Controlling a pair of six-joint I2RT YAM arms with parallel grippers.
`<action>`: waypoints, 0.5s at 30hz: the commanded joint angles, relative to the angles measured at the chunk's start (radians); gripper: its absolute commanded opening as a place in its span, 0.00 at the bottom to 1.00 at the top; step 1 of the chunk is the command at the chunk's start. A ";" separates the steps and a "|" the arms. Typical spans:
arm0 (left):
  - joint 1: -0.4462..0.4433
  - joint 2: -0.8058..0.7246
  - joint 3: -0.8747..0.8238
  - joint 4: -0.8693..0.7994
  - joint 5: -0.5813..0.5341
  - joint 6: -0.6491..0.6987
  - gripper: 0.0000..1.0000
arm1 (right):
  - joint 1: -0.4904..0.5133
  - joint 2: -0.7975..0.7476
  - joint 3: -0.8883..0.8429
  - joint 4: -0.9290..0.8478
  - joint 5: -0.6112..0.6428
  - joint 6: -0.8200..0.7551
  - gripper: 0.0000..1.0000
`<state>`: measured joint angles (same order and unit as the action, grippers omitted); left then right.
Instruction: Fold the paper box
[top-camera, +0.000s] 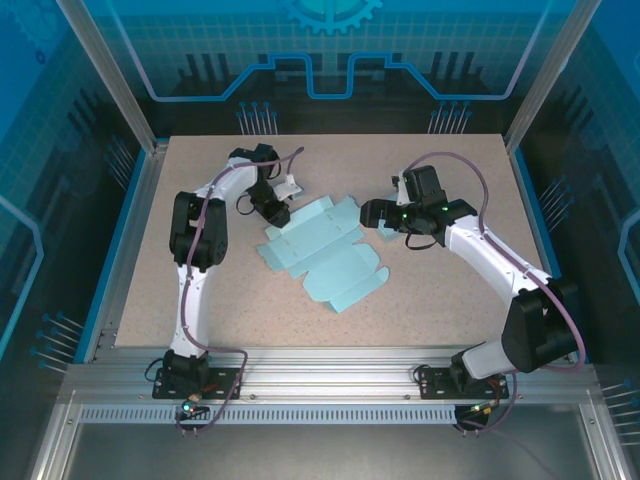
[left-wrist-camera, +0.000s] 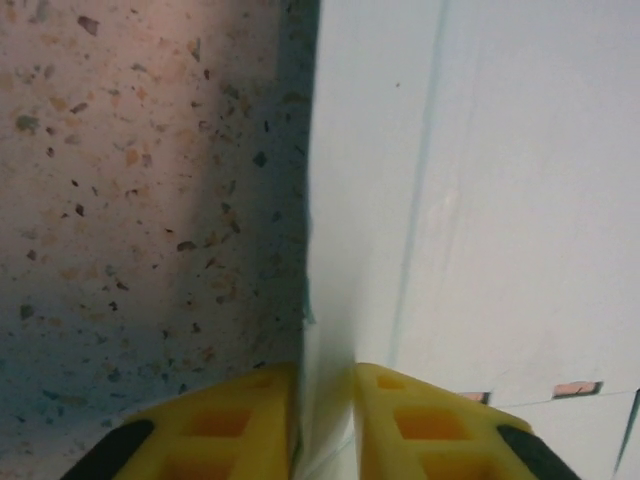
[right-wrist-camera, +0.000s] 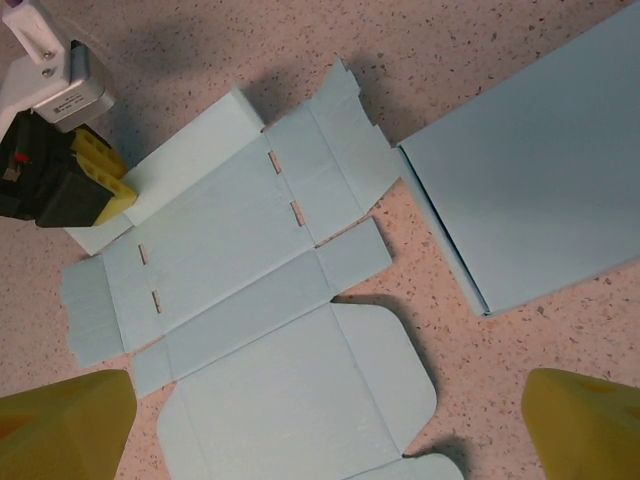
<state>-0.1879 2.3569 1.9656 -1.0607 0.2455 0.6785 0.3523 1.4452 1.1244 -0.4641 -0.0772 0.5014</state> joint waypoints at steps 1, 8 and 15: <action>-0.007 -0.022 -0.071 0.043 0.019 -0.010 0.09 | -0.011 -0.019 -0.018 -0.010 0.020 0.017 1.00; -0.048 -0.272 -0.348 0.416 -0.198 -0.006 0.00 | -0.012 -0.021 -0.040 0.025 0.016 0.014 1.00; -0.102 -0.574 -0.643 0.803 -0.398 0.092 0.00 | -0.013 -0.066 -0.097 0.120 0.025 0.034 1.00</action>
<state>-0.2771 1.8996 1.3968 -0.5049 -0.0200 0.7052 0.3523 1.4197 1.0428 -0.4068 -0.0589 0.5198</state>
